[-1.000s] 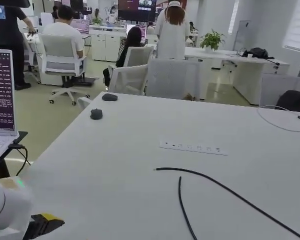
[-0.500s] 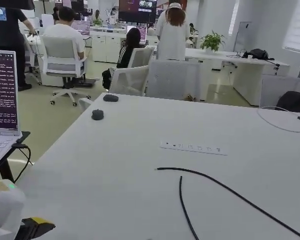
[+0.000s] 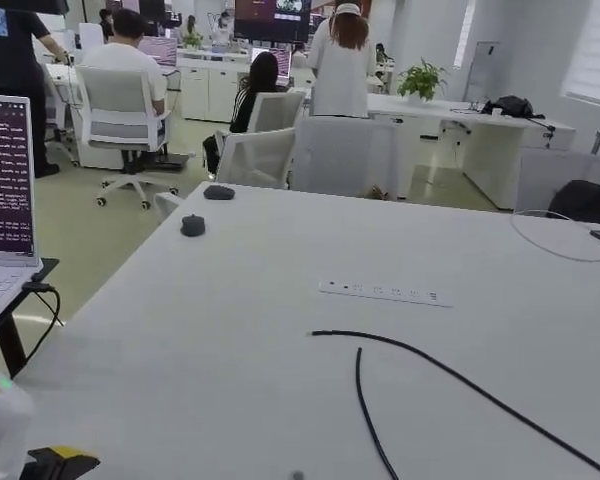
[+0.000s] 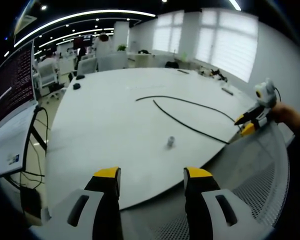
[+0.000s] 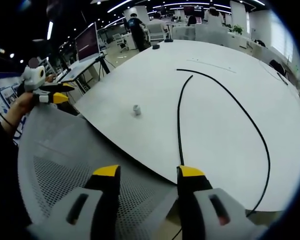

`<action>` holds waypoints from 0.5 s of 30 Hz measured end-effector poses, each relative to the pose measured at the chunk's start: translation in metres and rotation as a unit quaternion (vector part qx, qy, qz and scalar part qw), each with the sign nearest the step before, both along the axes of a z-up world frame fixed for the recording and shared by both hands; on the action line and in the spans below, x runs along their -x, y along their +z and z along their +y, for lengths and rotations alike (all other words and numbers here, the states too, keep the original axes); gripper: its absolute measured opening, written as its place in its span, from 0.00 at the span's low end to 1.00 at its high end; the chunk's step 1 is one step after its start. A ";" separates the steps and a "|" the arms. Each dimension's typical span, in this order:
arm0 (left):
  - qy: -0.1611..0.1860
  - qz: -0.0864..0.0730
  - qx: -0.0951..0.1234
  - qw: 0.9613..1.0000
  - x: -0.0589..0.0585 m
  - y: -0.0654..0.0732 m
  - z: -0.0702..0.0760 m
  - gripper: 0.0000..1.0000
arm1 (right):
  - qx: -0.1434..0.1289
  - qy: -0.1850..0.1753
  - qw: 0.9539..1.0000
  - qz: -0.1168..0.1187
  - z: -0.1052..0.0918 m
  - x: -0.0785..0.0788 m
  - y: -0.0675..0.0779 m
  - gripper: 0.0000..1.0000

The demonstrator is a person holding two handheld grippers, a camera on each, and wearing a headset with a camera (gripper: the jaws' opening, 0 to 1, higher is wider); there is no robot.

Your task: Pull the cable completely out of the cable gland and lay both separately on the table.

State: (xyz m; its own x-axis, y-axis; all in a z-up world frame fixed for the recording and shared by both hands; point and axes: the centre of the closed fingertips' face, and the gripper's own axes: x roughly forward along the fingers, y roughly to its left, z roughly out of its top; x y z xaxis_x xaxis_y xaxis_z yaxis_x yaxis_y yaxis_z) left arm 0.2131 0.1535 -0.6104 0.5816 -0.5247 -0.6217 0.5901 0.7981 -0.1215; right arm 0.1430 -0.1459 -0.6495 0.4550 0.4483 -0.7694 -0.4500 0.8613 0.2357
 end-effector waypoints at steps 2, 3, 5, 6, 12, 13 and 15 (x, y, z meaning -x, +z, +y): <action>-0.003 0.004 -0.001 1.000 0.001 -0.002 -0.001 0.51 | -0.001 0.000 1.000 0.000 -0.001 0.000 0.000 0.46; -0.004 0.005 -0.003 1.000 0.001 -0.003 -0.001 0.51 | 0.000 -0.001 1.000 0.000 -0.001 0.001 0.000 0.47; -0.004 0.005 -0.003 1.000 0.002 -0.004 -0.002 0.51 | 0.001 -0.005 1.000 -0.001 -0.004 0.000 0.001 0.46; -0.004 0.006 -0.002 1.000 0.002 -0.004 -0.002 0.51 | 0.001 -0.008 1.000 -0.001 -0.005 -0.001 0.001 0.46; -0.007 0.009 -0.003 1.000 0.001 -0.007 -0.005 0.51 | 0.003 -0.007 1.000 0.001 -0.006 0.000 0.000 0.46; -0.007 0.009 -0.004 1.000 0.001 -0.007 -0.005 0.51 | 0.002 -0.006 1.000 0.001 -0.006 0.000 0.000 0.46; -0.009 0.010 -0.005 1.000 0.001 -0.007 -0.005 0.51 | 0.002 -0.005 1.000 0.001 -0.005 -0.001 0.000 0.47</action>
State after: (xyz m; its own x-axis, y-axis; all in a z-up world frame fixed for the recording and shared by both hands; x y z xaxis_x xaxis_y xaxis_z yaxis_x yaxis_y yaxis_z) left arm 0.2119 0.1485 -0.6174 0.5603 -0.5278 -0.6384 0.6013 0.7892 -0.1248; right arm 0.1439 -0.1508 -0.6498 0.4588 0.4411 -0.7714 -0.4408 0.8667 0.2335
